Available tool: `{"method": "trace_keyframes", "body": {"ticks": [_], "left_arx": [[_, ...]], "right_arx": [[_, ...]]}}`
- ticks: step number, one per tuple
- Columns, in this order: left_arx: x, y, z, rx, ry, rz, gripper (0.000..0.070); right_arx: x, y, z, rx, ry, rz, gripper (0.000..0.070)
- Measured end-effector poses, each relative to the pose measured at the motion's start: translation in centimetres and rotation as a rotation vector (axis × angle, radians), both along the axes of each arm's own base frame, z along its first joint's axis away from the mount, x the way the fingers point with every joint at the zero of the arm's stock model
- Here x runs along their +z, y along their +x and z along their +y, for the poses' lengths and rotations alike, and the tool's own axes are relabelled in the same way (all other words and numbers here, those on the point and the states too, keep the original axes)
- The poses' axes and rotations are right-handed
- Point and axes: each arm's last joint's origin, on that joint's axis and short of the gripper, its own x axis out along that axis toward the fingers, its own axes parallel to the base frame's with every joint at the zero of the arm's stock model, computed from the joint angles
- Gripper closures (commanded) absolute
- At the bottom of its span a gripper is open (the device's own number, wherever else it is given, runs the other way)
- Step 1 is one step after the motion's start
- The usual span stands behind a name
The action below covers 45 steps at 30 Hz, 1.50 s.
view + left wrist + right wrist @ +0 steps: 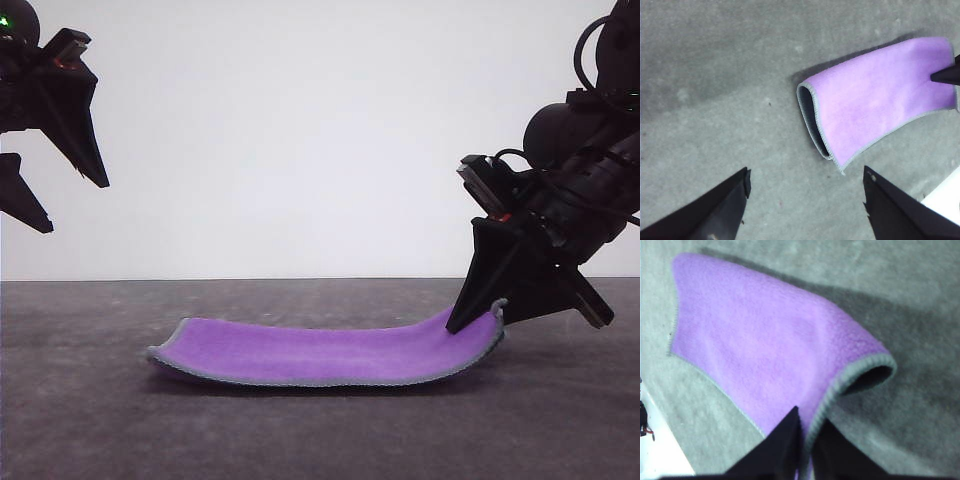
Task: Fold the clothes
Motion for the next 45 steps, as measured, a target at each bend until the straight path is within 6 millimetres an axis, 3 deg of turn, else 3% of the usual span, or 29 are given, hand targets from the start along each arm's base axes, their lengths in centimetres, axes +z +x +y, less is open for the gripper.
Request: {"method": "trace_keyframes", "body": {"ticks": [6, 17, 23, 26, 32, 38, 41, 45], "left_arx": [[0.0, 0.0, 0.0, 0.001, 0.0, 0.0, 0.026], [0.0, 0.0, 0.0, 0.003, -0.001, 0.002, 0.026], [0.0, 0.0, 0.0, 0.003, -0.001, 0.001, 0.026], [0.0, 0.0, 0.0, 0.003, -0.001, 0.001, 0.026], [0.0, 0.0, 0.0, 0.003, -0.001, 0.001, 0.026], [0.0, 0.0, 0.0, 0.003, -0.001, 0.001, 0.026], [0.0, 0.0, 0.0, 0.003, -0.001, 0.001, 0.026], [0.0, 0.0, 0.0, 0.003, -0.001, 0.001, 0.026]], "right_arx": [[0.3, 0.2, 1.0, 0.032, 0.069, -0.031, 0.0697], [1.6, -0.3, 9.0, 0.13, 0.224, -0.179, 0.0697], [-0.2, -0.8, 11.8, 0.132, 0.252, -0.098, 0.0697], [-0.9, -1.0, 12.7, 0.135, 0.261, -0.081, 0.0697], [-0.3, -1.3, 14.3, 0.138, 0.317, -0.128, 0.0697], [0.0, -1.1, 14.5, 0.116, 0.345, -0.134, 0.0695], [0.0, -1.0, 14.4, 0.11, 0.345, -0.133, 0.0631], [0.0, -1.1, 14.4, 0.118, 0.349, -0.13, 0.0423]]}}
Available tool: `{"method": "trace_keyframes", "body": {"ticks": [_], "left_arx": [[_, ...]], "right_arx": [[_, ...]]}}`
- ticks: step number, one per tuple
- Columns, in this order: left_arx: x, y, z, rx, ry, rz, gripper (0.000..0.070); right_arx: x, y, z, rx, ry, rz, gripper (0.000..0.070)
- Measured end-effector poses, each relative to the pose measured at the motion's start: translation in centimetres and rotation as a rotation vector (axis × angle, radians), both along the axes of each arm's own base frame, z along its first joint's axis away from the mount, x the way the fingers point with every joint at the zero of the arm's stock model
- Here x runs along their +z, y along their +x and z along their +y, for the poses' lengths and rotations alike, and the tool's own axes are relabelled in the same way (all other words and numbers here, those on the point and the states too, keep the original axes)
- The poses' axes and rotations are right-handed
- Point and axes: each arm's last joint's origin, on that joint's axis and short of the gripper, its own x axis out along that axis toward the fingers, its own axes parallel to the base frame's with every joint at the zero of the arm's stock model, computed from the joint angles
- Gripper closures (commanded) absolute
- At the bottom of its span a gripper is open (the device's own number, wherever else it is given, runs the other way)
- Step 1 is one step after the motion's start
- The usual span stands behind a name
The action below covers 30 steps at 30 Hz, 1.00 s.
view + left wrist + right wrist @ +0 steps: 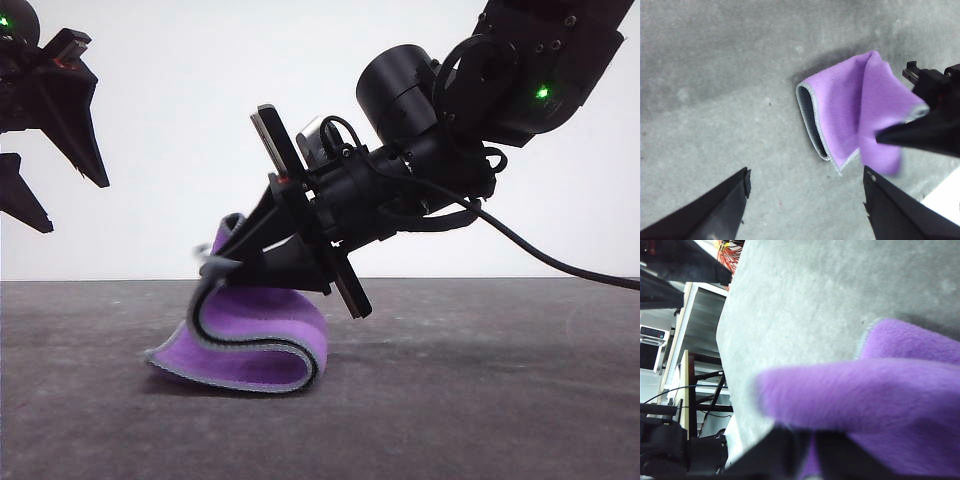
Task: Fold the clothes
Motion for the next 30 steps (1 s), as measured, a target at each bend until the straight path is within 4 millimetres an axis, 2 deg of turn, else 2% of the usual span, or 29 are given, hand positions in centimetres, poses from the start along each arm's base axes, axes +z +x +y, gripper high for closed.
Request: {"method": "trace_keyframes", "body": {"ticks": [4, 11, 14, 16, 22, 25, 30], "left_arx": [[0.0, 0.0, 0.0, 0.0, 0.0, 0.0, 0.026], [0.0, 0.0, 0.0, 0.0, 0.0, 0.0, 0.026], [0.0, 0.0, 0.0, 0.0, 0.0, 0.0, 0.026], [0.0, 0.0, 0.0, 0.0, 0.0, 0.0, 0.026], [0.0, 0.0, 0.0, 0.0, 0.0, 0.0, 0.026], [0.0, 0.0, 0.0, 0.0, 0.0, 0.0, 0.026], [0.0, 0.0, 0.0, 0.0, 0.0, -0.001, 0.026]], "right_arx": [[0.1, 0.0, 0.0, 0.016, 0.012, 0.001, 0.0356], [0.2, 0.0, 0.0, 0.038, 0.032, -0.012, 0.0348], [0.6, 0.2, -0.7, 0.051, 0.037, -0.014, 0.0324], [1.6, 0.2, -1.5, 0.039, 0.025, -0.029, 0.0317], [6.0, -0.4, -6.5, -0.114, -0.147, -0.164, 0.0317], [8.1, -1.6, -9.9, -0.201, -0.303, -0.239, 0.0317], [11.7, -4.6, -15.7, -0.362, -0.552, -0.353, 0.0317]]}}
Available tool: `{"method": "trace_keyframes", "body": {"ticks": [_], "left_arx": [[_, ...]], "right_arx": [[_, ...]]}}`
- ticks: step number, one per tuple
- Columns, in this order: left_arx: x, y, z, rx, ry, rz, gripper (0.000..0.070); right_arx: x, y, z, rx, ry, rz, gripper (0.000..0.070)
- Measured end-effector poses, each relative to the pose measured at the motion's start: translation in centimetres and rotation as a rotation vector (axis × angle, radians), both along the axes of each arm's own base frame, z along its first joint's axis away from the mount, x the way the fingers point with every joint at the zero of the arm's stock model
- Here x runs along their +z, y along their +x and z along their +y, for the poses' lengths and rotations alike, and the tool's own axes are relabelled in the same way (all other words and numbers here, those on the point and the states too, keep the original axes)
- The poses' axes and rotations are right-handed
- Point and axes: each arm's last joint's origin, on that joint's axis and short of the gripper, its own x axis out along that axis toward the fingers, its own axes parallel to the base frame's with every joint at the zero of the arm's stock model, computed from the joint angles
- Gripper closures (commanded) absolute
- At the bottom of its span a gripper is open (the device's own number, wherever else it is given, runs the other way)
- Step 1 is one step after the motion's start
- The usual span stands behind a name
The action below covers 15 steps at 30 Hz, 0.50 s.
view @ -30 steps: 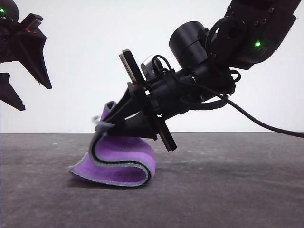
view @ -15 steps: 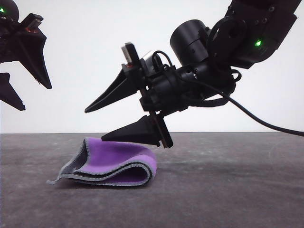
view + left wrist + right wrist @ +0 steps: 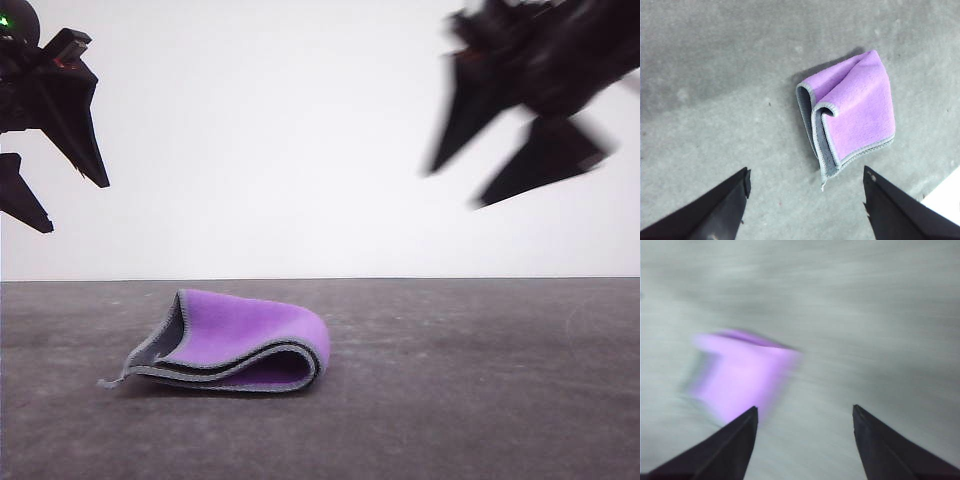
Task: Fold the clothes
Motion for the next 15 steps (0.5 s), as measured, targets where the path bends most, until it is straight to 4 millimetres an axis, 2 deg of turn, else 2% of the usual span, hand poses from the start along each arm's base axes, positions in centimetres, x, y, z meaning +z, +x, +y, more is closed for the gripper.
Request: {"method": "trace_keyframes", "body": {"ticks": [2, 5, 8, 12, 13, 14, 15], "left_arx": [[0.0, 0.0, 0.0, 0.0, 0.0, -0.001, 0.026], [0.0, 0.0, 0.0, 0.0, 0.0, -0.003, 0.026], [0.0, 0.0, 0.0, 0.0, 0.0, -0.003, 0.026], [0.0, 0.0, 0.0, 0.0, 0.0, -0.002, 0.0266], [0.0, 0.0, 0.0, 0.0, 0.0, -0.001, 0.0297], [0.0, 0.0, 0.0, 0.0, 0.0, 0.002, 0.0364], [0.0, -0.1, 0.0, 0.0, 0.0, 0.007, 0.051]], "right_arx": [[1.0, -1.2, -2.0, -0.077, -0.084, -0.033, 0.0318], [2.0, -2.4, -3.8, -0.14, -0.13, -0.072, 0.0317], [2.8, -3.0, -4.6, -0.158, -0.135, -0.115, 0.0318], [2.7, -3.1, -4.8, -0.159, -0.144, -0.107, 0.0335], [2.6, -3.1, -4.8, -0.158, -0.147, -0.1, 0.0398], [2.6, -3.1, -4.8, -0.157, -0.148, -0.095, 0.0522], [2.6, -3.1, -4.8, -0.156, -0.149, -0.094, 0.0635]]}}
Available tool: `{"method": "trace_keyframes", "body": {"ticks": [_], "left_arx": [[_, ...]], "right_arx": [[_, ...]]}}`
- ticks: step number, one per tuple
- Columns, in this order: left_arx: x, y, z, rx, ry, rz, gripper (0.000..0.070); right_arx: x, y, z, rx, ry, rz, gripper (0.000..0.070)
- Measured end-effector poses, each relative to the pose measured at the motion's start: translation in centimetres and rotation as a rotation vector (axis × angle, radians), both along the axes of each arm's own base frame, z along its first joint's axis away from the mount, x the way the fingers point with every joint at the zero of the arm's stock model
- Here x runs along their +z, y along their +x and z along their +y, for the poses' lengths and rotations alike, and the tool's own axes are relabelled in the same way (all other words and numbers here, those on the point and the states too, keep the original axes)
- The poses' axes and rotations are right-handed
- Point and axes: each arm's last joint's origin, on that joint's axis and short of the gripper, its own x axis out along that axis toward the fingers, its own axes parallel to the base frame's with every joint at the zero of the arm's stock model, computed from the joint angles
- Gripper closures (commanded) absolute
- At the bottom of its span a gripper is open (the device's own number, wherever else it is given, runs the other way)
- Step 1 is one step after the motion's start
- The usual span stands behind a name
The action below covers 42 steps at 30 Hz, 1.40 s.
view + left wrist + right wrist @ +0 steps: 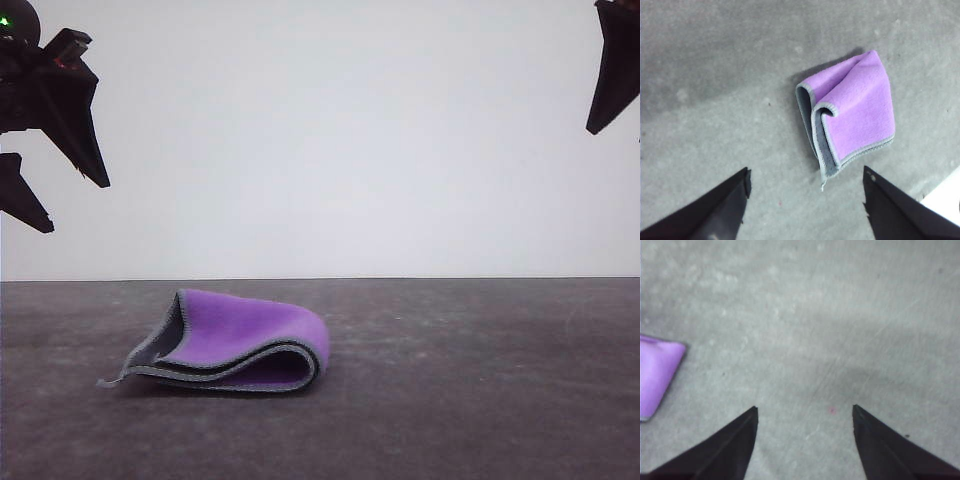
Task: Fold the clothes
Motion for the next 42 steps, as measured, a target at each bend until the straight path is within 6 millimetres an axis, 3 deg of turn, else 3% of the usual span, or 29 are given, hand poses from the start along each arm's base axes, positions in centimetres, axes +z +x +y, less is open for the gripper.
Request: {"method": "trace_keyframes", "body": {"ticks": [1, 2, 4, 22, 28, 35, 42], "left_arx": [[0.0, 0.0, 0.0, -0.001, 0.0, 0.004, 0.0621], [0.0, -0.1, 0.0, -0.002, 0.001, 0.008, 0.0668], [0.0, -0.1, 0.0, -0.003, 0.001, 0.01, 0.0692], [0.0, -0.1, 0.0, 0.007, -0.001, 0.012, 0.0681], [0.7, 0.2, 0.3, 0.01, 0.046, -0.094, 0.0678], [3.1, -3.7, 1.0, 0.175, 0.164, -0.423, 0.0678], [0.4, -10.8, 1.7, 0.334, 0.174, -0.706, 0.0678]], "right_arx": [[0.0, 0.0, 0.0, 0.003, -0.002, -0.001, 0.0698], [0.0, 0.0, 0.0, 0.007, -0.006, -0.003, 0.0692], [0.0, 0.0, 0.0, 0.012, -0.011, -0.006, 0.0691], [0.0, 0.1, 0.0, 0.015, -0.015, -0.015, 0.0691], [0.0, 0.1, 0.0, 0.016, -0.014, -0.015, 0.0691], [0.0, 0.1, 0.0, 0.016, -0.014, -0.015, 0.0691], [0.0, 0.1, 0.0, 0.016, -0.014, -0.015, 0.0691]]}}
